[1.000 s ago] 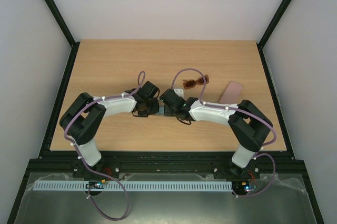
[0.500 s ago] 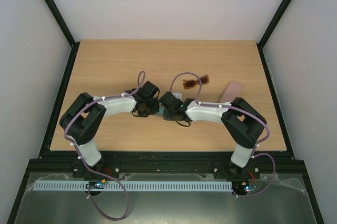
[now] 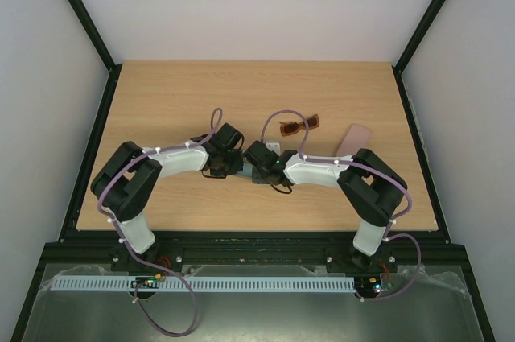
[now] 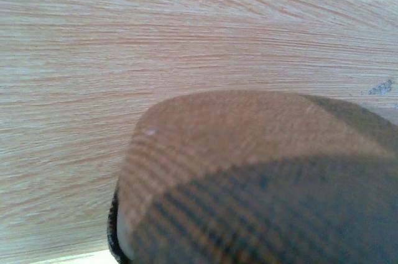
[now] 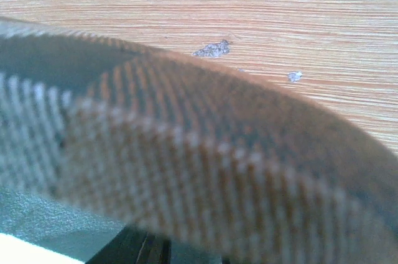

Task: Organize the sunglasses
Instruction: Place the glasses cleaning cloth in the sunglasses case.

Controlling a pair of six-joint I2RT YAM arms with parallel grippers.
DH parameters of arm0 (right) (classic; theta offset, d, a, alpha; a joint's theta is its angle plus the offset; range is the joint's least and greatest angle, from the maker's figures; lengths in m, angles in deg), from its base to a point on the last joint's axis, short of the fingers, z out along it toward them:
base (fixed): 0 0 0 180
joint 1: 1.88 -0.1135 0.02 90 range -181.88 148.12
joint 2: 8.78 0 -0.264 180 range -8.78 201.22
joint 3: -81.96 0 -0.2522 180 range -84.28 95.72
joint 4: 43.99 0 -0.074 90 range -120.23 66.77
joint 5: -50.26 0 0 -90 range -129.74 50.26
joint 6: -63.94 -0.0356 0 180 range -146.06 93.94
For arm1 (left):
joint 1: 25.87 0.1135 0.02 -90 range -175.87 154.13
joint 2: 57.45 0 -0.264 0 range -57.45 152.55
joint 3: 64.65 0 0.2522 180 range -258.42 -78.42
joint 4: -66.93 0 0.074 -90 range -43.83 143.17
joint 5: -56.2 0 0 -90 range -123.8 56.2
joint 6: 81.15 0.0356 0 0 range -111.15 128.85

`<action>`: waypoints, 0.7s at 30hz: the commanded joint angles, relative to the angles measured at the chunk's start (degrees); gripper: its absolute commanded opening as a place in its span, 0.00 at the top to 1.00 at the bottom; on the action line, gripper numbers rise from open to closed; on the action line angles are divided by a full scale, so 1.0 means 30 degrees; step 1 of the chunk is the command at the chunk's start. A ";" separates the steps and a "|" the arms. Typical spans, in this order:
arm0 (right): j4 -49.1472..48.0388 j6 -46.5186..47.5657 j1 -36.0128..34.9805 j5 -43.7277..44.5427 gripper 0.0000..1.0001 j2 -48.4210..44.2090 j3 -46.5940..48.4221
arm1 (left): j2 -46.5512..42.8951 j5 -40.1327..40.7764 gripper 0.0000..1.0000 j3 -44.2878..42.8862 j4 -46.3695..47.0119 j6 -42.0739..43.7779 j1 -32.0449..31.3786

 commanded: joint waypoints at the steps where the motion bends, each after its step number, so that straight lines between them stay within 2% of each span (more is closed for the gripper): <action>1: 0.0553 0.0303 0.0042 -0.0063 0.80 0.0194 -0.0052 | -0.0801 0.0523 0.95 -0.0368 -0.1541 0.0609 0.0128; 10: 0.0064 0.0930 0.0040 -0.0904 0.76 -0.0306 -0.0009 | -0.2742 -0.1487 0.90 -0.0726 -0.1682 0.0974 0.0150; 21: -0.0183 0.1048 0.0024 -0.1359 0.76 -0.0201 -0.0053 | -0.1327 -0.2143 0.95 -0.0342 -0.1594 0.1042 0.0157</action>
